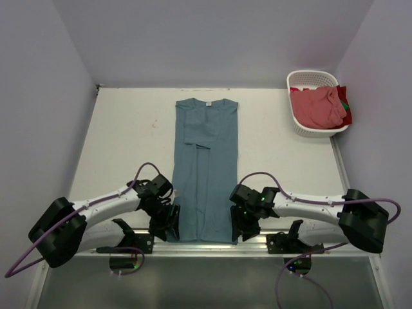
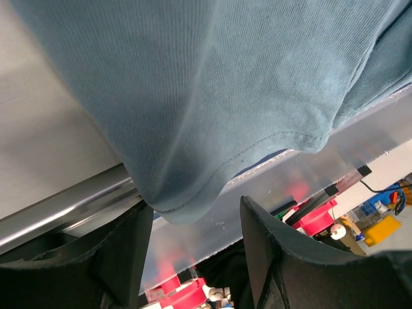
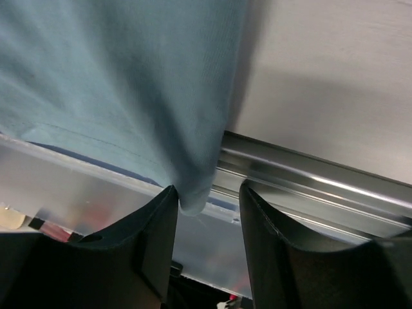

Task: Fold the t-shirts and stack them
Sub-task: Fold the tshirt

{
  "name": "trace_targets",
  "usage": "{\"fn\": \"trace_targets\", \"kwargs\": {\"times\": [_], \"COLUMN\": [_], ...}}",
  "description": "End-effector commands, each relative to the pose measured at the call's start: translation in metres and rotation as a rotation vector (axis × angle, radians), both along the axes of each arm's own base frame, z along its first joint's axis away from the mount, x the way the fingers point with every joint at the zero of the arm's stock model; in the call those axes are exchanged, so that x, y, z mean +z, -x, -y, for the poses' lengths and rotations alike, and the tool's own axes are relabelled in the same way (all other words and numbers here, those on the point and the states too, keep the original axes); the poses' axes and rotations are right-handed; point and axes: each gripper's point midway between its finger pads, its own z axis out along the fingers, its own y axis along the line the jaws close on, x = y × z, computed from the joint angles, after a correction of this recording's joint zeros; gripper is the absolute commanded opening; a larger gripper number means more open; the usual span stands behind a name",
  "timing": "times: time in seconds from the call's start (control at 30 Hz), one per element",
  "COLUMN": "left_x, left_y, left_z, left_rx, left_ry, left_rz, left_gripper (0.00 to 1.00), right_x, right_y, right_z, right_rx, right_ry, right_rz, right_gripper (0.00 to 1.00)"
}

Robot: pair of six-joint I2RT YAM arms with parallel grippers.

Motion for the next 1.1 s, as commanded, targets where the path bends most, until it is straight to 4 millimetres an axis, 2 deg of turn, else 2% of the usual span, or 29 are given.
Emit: {"fn": "trace_targets", "kwargs": {"times": [0.0,0.13,0.23,0.27,0.37,0.47,0.5,0.57,0.6,0.67,0.7,0.8,0.93,0.97,1.03,1.07], "left_x": [-0.013,-0.016,-0.018,-0.019,-0.022,-0.024,-0.024,-0.024,-0.024,-0.023,-0.022,-0.011,0.015,0.020,0.034,0.040], "left_y": [-0.029,-0.031,-0.031,-0.031,-0.030,-0.030,-0.030,-0.031,-0.030,-0.031,-0.032,-0.039,-0.055,-0.057,-0.066,-0.070], "left_z": [0.006,0.005,0.004,0.004,0.002,0.001,0.001,0.001,0.000,0.001,0.003,0.013,0.030,0.033,0.041,0.043], "left_rx": [-0.003,-0.004,-0.006,-0.008,-0.006,-0.009,-0.010,-0.012,-0.015,-0.016,-0.016,-0.013,-0.018,-0.018,-0.011,-0.008], "left_ry": [-0.016,-0.028,-0.030,-0.031,-0.040,-0.044,-0.043,-0.045,-0.047,-0.044,-0.039,0.002,0.054,0.058,0.082,0.092], "left_rz": [0.148,0.162,0.162,0.164,0.163,0.166,0.167,0.171,0.172,0.178,0.182,0.219,0.308,0.323,0.375,0.397], "left_gripper": [0.61,0.61,0.60,0.59,0.56,0.50,0.42,0.32,0.23,0.13,0.02,0.00,0.00,0.00,0.00,0.00], "right_x": [-0.003,-0.008,-0.009,-0.008,-0.008,-0.007,-0.007,-0.006,-0.006,-0.004,-0.003,0.003,0.020,0.029,0.038,0.050], "right_y": [0.004,0.001,-0.001,-0.002,-0.003,-0.005,-0.004,-0.006,-0.006,-0.008,-0.008,-0.013,-0.022,-0.027,-0.034,-0.040], "right_z": [-0.012,-0.017,-0.019,-0.020,-0.018,-0.016,-0.015,-0.015,-0.014,-0.015,-0.014,-0.017,-0.024,-0.030,-0.030,-0.036], "right_rx": [-0.014,-0.006,-0.004,-0.004,-0.007,-0.010,-0.009,-0.014,-0.017,-0.014,-0.011,-0.002,0.023,0.025,0.030,0.038], "right_ry": [-0.037,-0.032,-0.030,-0.031,-0.022,-0.015,-0.012,-0.007,-0.005,-0.004,-0.004,-0.010,-0.042,-0.064,-0.053,-0.079], "right_rz": [-0.028,-0.024,-0.014,-0.010,0.001,0.011,0.013,0.020,0.023,0.030,0.035,0.062,0.115,0.137,0.177,0.213], "right_gripper": [0.47,0.47,0.40,0.34,0.29,0.16,0.06,0.00,0.00,0.00,0.00,0.00,0.00,0.00,0.00,0.00]}}
